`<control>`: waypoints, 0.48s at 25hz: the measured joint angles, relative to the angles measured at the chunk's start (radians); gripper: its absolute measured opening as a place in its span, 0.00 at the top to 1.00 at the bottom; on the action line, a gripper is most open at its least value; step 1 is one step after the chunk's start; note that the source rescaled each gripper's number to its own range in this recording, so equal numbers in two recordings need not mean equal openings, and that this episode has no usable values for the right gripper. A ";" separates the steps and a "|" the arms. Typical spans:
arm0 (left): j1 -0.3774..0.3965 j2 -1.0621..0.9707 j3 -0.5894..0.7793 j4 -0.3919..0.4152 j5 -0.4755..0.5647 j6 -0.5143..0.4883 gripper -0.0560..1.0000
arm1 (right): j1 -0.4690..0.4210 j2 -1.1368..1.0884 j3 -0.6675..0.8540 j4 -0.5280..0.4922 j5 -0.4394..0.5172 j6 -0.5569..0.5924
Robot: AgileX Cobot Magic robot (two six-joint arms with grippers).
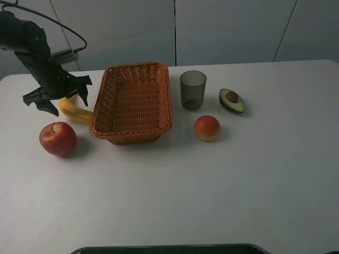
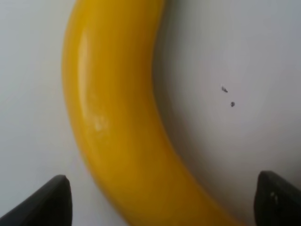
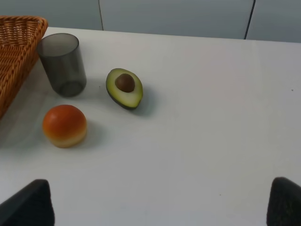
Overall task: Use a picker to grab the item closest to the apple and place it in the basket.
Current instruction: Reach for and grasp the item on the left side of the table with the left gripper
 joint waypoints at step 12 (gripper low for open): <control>0.000 0.055 0.000 -0.012 -0.059 -0.004 0.00 | -0.035 0.000 0.000 0.000 0.000 0.000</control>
